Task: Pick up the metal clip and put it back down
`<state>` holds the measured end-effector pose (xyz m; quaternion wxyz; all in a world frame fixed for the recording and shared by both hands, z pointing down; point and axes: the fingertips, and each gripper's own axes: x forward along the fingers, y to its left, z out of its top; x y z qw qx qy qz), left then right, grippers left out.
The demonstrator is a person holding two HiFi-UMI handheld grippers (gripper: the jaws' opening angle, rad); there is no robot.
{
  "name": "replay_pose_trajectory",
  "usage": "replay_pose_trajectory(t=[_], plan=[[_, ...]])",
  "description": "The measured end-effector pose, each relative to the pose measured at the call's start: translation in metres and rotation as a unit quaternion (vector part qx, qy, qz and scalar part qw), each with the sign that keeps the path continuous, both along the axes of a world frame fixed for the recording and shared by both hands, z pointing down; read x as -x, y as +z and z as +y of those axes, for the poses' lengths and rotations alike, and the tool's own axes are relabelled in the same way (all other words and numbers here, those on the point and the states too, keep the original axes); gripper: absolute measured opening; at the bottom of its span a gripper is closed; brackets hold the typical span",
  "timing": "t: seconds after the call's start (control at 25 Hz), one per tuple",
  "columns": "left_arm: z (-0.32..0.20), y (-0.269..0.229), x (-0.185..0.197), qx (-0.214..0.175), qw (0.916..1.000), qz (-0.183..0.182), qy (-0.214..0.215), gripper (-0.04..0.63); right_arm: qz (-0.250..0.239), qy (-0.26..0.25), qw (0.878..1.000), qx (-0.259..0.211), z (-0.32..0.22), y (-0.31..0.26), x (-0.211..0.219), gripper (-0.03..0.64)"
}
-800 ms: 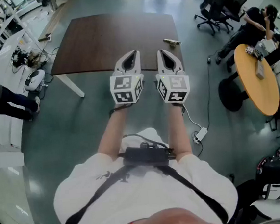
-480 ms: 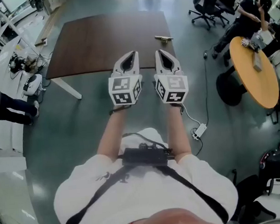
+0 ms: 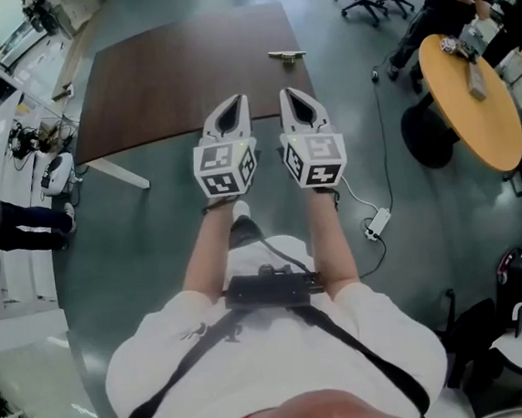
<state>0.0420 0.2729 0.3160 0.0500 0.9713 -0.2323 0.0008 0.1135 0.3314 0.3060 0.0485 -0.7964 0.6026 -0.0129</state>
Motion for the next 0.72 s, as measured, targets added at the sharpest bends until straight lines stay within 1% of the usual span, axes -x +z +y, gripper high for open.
replay_pose_trajectory(t=[0.2,0.4,0.6,0.72], plan=[[-0.04,0.01,-0.046,0.005,0.9996,0.002,0.026,0.011,-0.004,0.023,1.0,0.006,-0.04,0.008,-0.042,-0.005],[-0.114,-0.003,-0.091,-0.002,0.9992,0.014,0.037,0.011,0.004,0.037,0.999,0.004,-0.106,-0.004,-0.086,-0.005],[-0.185,-0.023,-0.117,-0.008,0.9982,0.029,0.052,0.011,0.013,0.05,0.999,0.002,-0.173,-0.017,-0.108,-0.005],[-0.226,-0.02,-0.127,-0.009,0.9979,0.028,0.057,0.011,0.01,0.05,0.999,0.007,-0.218,-0.014,-0.118,-0.005]])
